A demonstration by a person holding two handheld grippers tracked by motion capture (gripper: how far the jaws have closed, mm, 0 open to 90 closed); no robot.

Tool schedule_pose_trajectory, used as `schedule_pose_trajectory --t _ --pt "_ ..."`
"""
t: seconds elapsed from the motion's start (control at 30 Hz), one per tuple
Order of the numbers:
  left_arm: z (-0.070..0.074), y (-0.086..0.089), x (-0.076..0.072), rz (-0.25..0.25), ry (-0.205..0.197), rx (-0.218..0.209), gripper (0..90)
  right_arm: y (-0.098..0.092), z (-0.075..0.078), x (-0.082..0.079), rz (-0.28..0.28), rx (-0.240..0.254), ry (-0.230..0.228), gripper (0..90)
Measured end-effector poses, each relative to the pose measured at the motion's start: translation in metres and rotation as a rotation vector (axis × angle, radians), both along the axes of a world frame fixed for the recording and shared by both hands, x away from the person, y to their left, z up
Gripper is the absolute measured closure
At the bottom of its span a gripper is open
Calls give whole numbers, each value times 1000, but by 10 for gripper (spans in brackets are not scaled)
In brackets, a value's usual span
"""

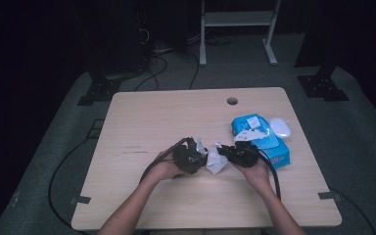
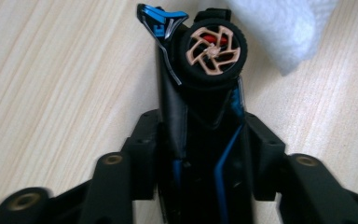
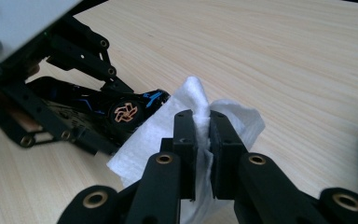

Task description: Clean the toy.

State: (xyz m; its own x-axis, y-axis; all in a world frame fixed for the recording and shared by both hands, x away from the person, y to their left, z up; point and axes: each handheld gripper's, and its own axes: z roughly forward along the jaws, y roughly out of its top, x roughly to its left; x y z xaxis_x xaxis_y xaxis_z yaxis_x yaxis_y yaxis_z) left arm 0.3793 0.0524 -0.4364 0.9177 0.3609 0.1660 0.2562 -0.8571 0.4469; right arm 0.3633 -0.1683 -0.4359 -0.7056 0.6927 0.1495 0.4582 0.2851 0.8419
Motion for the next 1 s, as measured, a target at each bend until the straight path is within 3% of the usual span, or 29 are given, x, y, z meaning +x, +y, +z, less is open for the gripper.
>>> schedule_pose_trajectory --t 0.27,0.47,0.73,0.87,1.0 --pt "2 2 -4 -16 -15 -56 566 3 -4 2 20 8 22 822" --pt "6 5 -6 -19 -10 -133 566 8 -5 1 43 25 31 823" --pt "17 3 -12 -35 -45 -188 567 10 13 -7 71 83 -12 826" --pt "24 6 -15 -37 -58 -234 568 9 24 -11 116 179 -31 826" --pt "27 10 -18 -44 -60 -280 569 10 32 -14 104 143 -71 826"
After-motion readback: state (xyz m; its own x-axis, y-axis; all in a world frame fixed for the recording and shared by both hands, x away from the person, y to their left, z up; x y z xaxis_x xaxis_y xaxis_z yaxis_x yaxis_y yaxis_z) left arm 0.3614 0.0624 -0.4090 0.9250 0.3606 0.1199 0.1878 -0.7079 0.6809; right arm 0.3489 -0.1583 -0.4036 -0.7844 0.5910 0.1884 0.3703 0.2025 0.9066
